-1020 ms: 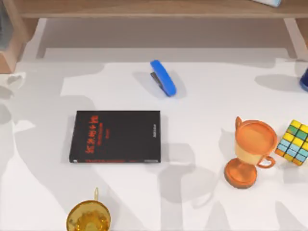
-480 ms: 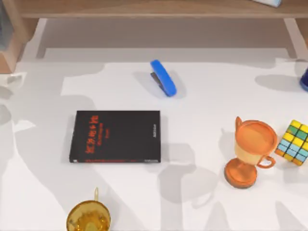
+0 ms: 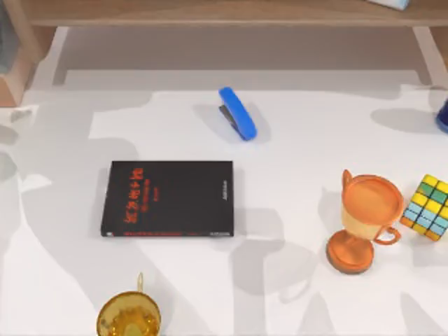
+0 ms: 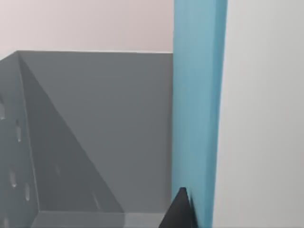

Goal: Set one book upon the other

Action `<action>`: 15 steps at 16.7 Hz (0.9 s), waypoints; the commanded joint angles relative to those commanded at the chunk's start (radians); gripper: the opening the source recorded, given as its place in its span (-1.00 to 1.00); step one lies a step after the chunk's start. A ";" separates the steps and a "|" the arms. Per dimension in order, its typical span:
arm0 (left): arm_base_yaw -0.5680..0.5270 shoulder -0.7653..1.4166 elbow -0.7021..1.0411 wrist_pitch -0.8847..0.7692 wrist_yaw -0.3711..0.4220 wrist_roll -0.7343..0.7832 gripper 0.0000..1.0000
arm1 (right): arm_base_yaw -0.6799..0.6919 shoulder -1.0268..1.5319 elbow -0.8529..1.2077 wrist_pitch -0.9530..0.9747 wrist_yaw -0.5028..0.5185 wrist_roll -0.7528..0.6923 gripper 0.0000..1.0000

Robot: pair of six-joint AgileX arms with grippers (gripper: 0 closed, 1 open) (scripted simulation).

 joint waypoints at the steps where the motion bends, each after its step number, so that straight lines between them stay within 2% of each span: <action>1: 0.001 -0.003 -0.001 -0.001 0.000 0.000 -1.00 | 0.000 0.000 0.000 0.000 0.000 0.000 1.00; 10: 0.004 -0.041 -0.026 -0.016 0.007 0.002 -1.00 | 0.000 0.000 0.000 0.000 0.000 0.000 1.00; 12: -0.001 -0.071 -0.050 -0.016 -0.019 0.026 -1.00 | 0.000 0.000 0.000 0.000 0.000 0.000 1.00; 15: -0.035 -0.197 -0.122 -0.006 -0.120 0.118 -1.00 | 0.000 0.000 0.000 0.000 0.000 0.000 1.00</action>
